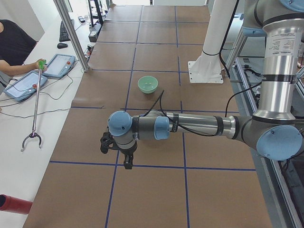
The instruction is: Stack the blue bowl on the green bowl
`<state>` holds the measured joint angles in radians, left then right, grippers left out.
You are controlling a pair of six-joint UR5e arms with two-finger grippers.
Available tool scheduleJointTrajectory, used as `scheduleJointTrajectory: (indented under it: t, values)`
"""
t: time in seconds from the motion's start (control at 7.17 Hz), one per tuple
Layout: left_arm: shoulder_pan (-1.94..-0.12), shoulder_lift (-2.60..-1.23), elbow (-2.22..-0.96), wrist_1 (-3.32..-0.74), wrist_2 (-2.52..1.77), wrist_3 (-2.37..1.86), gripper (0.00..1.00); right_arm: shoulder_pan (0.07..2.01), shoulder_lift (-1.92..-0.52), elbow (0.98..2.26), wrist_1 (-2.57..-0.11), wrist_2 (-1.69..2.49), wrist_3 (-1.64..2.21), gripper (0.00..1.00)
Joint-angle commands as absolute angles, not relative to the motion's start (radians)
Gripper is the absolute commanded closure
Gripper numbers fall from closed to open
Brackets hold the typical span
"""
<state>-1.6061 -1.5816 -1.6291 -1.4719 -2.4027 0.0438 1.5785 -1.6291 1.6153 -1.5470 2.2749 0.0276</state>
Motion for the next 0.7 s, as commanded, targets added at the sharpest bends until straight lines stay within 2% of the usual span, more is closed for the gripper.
scheduleJointTrajectory:
  t: [0.0, 0.56]
  values:
    - [-1.608, -1.58, -1.631, -1.511, -2.399, 0.049, 0.0, 1.578, -1.629, 1.615, -1.546, 2.276, 0.028, 0.0]
    - [-1.586, -1.595, -1.65, -1.627, -2.399, 0.025, 0.0, 1.578, -1.629, 1.615, -1.546, 2.275, 0.028, 0.0]
